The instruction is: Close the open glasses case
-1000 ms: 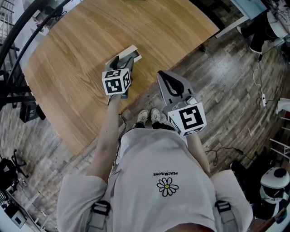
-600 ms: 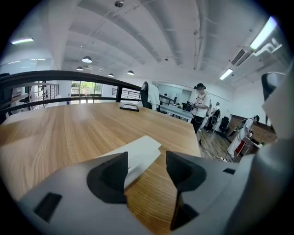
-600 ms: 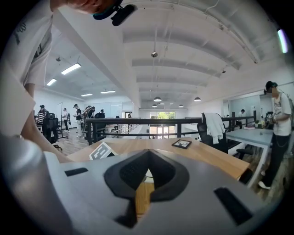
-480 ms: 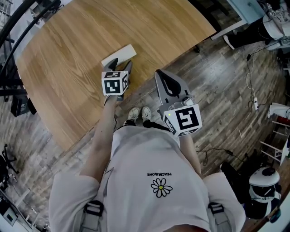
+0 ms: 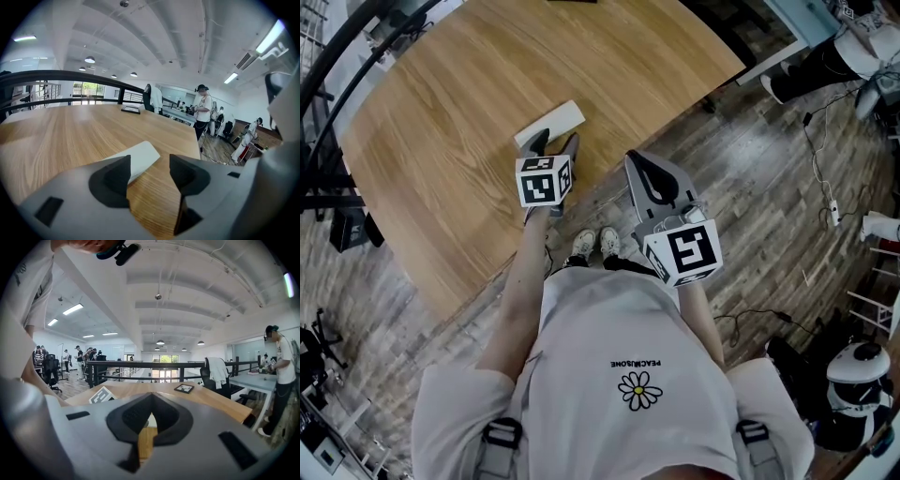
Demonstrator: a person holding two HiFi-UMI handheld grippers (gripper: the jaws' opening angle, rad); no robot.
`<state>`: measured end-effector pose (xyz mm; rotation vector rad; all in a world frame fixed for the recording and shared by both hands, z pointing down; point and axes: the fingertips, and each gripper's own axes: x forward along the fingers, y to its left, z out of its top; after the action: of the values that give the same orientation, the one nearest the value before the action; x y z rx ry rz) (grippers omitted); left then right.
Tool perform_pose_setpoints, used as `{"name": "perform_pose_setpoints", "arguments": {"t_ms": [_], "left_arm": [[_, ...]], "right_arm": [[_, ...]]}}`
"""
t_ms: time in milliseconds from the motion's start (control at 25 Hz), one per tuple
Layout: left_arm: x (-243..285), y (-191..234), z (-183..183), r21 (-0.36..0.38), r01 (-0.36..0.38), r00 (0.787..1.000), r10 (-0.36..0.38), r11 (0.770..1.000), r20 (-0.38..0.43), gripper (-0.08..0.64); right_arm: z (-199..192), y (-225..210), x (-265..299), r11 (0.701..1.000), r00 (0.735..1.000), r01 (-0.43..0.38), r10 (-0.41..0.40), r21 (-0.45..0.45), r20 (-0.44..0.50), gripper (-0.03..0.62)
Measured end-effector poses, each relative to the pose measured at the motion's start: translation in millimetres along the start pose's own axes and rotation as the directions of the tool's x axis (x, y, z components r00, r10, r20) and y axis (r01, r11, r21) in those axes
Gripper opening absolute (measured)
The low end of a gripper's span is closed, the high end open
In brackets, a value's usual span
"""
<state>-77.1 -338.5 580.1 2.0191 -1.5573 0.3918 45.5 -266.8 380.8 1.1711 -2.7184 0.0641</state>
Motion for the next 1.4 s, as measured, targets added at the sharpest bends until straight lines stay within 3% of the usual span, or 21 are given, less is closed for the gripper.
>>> {"name": "perform_pose_setpoints", "arguments": {"t_ms": [200,280,520,720,880,1000,1240,1400], "left_arm": [[-20.6,-25.1,55.8,0.085,0.037,0.992,-0.047,0.996,0.120,0.254],[-33.9,-42.1,82.3,0.122,0.054,0.982,-0.075,0.991,0.175,0.216],[-96.6,-90.3,147.3,0.214,0.078,0.920,-0.153,0.974,0.360,0.112],[-139.5,-124.0,160.8,0.243,0.082,0.868,-0.189,0.967,0.459,0.026],[-157.9,-141.3,165.6,0.317,0.018,0.842,-0.186,0.948,0.506,0.017],[-164.8,-150.0,168.0,0.326,0.022,0.825,-0.201,0.945,0.529,0.017],[-170.8,-152.1,163.9,0.331,0.011,0.833,-0.192,0.944,0.519,0.017],[-172.2,-155.7,168.8,0.327,0.009,0.825,-0.192,0.945,0.532,0.017]], "right_arm": [[7.1,-3.3,-2.7,1.000,0.999,0.026,-0.026,-0.011,0.026,0.006],[9.3,-6.3,-5.3,0.999,0.999,0.038,-0.037,-0.009,0.035,0.006],[25.4,-13.5,-13.8,0.997,0.994,0.076,-0.075,-0.013,0.079,0.006],[40.7,-25.2,-24.1,0.991,0.984,0.132,-0.128,-0.022,0.127,0.006],[47.9,-35.1,-31.7,0.979,0.974,0.185,-0.172,-0.081,0.149,0.006],[49.2,-39.9,-37.3,0.974,0.968,0.210,-0.196,-0.079,0.156,0.006],[50.3,-42.3,-44.7,0.970,0.963,0.230,-0.215,-0.074,0.163,0.006],[47.8,-42.2,-46.4,0.972,0.965,0.224,-0.210,-0.073,0.160,0.006]]}}
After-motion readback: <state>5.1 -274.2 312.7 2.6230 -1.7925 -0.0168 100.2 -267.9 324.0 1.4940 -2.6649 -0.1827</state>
